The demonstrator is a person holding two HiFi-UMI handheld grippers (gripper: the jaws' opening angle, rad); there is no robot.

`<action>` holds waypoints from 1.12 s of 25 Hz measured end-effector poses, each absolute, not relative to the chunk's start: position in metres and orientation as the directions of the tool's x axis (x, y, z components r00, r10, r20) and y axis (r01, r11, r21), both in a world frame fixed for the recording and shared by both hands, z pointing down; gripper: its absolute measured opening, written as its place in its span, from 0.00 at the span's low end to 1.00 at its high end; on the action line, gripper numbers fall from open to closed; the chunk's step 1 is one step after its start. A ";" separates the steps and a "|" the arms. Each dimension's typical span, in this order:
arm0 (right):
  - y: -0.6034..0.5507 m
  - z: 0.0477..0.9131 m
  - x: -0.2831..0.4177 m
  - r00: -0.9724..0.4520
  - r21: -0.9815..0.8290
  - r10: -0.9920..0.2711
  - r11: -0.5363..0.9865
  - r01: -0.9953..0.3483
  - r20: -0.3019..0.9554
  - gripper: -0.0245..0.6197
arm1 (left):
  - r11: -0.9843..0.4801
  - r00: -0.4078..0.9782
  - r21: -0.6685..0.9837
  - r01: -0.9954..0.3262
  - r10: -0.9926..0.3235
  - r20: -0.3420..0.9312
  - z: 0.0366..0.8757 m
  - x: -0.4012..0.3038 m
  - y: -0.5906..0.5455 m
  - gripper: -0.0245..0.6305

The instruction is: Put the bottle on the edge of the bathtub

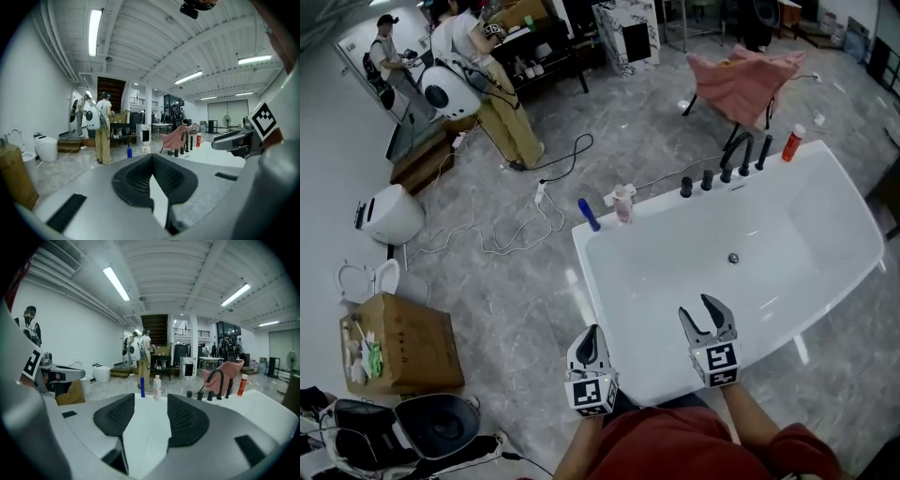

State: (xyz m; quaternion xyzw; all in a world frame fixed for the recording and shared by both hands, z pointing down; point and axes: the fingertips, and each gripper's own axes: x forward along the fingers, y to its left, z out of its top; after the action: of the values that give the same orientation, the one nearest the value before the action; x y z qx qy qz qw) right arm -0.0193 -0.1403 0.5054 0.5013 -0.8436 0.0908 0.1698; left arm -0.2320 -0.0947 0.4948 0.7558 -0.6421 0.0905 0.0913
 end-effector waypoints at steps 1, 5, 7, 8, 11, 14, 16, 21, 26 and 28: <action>-0.140 0.495 -0.014 -0.433 0.033 -0.823 0.477 -0.878 0.368 0.37 | -0.159 0.156 0.007 -0.987 -0.961 0.230 0.481 -0.229 -0.093 0.04; -0.149 0.445 0.003 -0.398 0.091 -0.863 0.444 -0.892 0.310 0.37 | -0.150 0.147 -0.006 -0.989 -0.977 0.154 0.432 -0.227 -0.092 0.04; -0.153 0.408 0.002 -0.406 0.064 -0.882 0.432 -0.900 0.241 0.37 | -0.144 0.140 -0.019 -0.989 -0.983 0.120 0.413 -0.229 -0.094 0.04; -0.154 0.391 0.001 -0.414 0.062 -0.887 0.434 -0.899 0.205 0.37 | -0.139 0.135 -0.035 -0.990 -0.986 0.099 0.402 -0.231 -0.095 0.04; -0.157 0.363 0.007 -0.422 0.150 -0.899 0.436 -0.887 0.115 0.37 | -0.117 0.118 -0.110 -0.987 -0.993 0.000 0.359 -0.235 -0.094 0.04; -0.154 0.339 0.009 -0.427 0.166 -0.902 0.431 -0.887 0.063 0.37 | -0.083 0.097 -0.157 -0.984 -0.992 -0.077 0.330 -0.240 -0.086 0.04; -0.151 0.328 0.005 -0.431 0.182 -0.901 0.431 -0.884 0.042 0.37 | -0.064 0.081 -0.162 -0.985 -0.991 -0.105 0.318 -0.246 -0.081 0.04; -0.146 0.317 -0.005 -0.455 0.214 -0.891 0.445 -0.869 0.004 0.37 | -0.033 0.057 -0.164 -0.986 -0.988 -0.145 0.305 -0.253 -0.070 0.04; -0.142 0.320 -0.014 -0.464 0.206 -0.885 0.459 -0.864 0.026 0.37 | -0.022 0.048 -0.171 -0.985 -0.988 -0.148 0.305 -0.258 -0.064 0.04; -0.141 0.321 -0.015 -0.468 0.205 -0.884 0.462 -0.863 0.024 0.36 | -0.020 0.046 -0.169 -0.985 -0.988 -0.150 0.306 -0.259 -0.062 0.04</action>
State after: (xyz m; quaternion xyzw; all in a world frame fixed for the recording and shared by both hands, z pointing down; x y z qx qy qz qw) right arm -0.0155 -0.1411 0.3213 0.5120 -0.8527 -0.0823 0.0635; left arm -0.2585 -0.0620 0.3059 0.7142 -0.6906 0.0049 -0.1138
